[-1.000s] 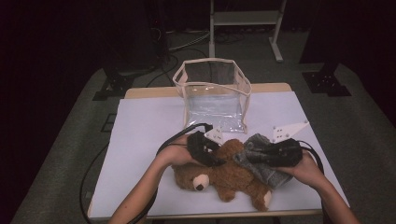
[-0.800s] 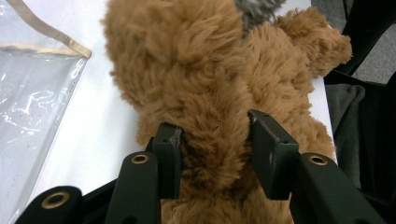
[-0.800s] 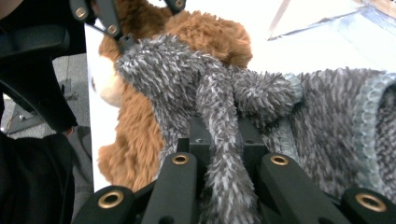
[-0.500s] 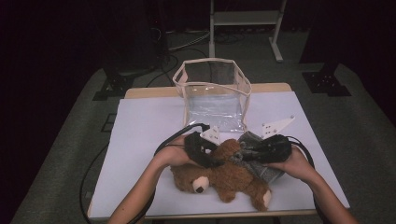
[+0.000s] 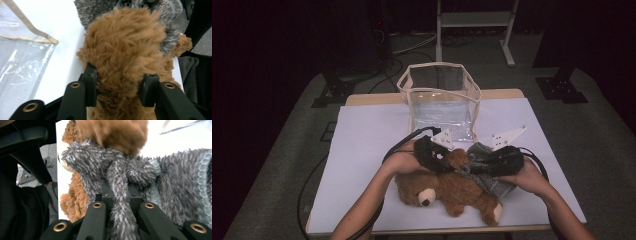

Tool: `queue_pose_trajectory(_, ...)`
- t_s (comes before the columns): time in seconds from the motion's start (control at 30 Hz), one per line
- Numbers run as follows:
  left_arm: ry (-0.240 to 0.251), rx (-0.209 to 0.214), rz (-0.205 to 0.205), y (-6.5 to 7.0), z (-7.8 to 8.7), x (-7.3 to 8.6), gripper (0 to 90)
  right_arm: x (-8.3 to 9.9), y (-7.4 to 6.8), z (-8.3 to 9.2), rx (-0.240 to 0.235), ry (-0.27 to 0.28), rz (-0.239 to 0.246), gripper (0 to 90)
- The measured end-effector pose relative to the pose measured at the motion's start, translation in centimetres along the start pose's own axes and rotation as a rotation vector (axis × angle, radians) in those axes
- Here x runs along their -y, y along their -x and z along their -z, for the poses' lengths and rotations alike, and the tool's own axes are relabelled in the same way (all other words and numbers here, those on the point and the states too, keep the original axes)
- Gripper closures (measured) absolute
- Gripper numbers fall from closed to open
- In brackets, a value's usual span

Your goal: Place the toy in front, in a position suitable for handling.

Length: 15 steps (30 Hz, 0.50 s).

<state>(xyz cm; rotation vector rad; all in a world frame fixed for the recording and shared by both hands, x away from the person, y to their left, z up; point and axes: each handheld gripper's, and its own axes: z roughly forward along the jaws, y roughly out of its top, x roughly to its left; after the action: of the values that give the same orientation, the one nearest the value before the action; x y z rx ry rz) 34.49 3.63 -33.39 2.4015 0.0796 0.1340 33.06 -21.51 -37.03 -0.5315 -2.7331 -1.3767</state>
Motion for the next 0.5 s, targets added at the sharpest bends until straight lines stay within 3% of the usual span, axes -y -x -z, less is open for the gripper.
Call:
queue_pose_trajectory(0.13,0.019,-0.021,0.006,0.3,1.2,0.9,60.3,-0.1,0.0,0.0,0.003,-0.012,0.005,80.6)
queue_pose_trajectory(0.27,0.036,-0.068,0.044,0.9,2.7,3.3,61.3,-0.3,0.0,0.0,0.007,-0.023,0.006,80.6)
queue_pose_trajectory(0.37,0.030,-0.074,0.061,1.1,3.0,4.4,62.5,-0.5,0.0,-0.1,0.010,-0.032,0.008,80.6)
queue_pose_trajectory(0.43,0.048,-0.079,0.095,1.3,3.0,5.5,64.5,-0.9,0.0,-0.1,0.018,-0.052,0.013,80.6)
queue_pose_trajectory(0.5,0.057,-0.078,0.103,1.4,3.0,5.6,65.0,-1.2,0.0,-0.2,0.024,-0.066,0.015,80.5)
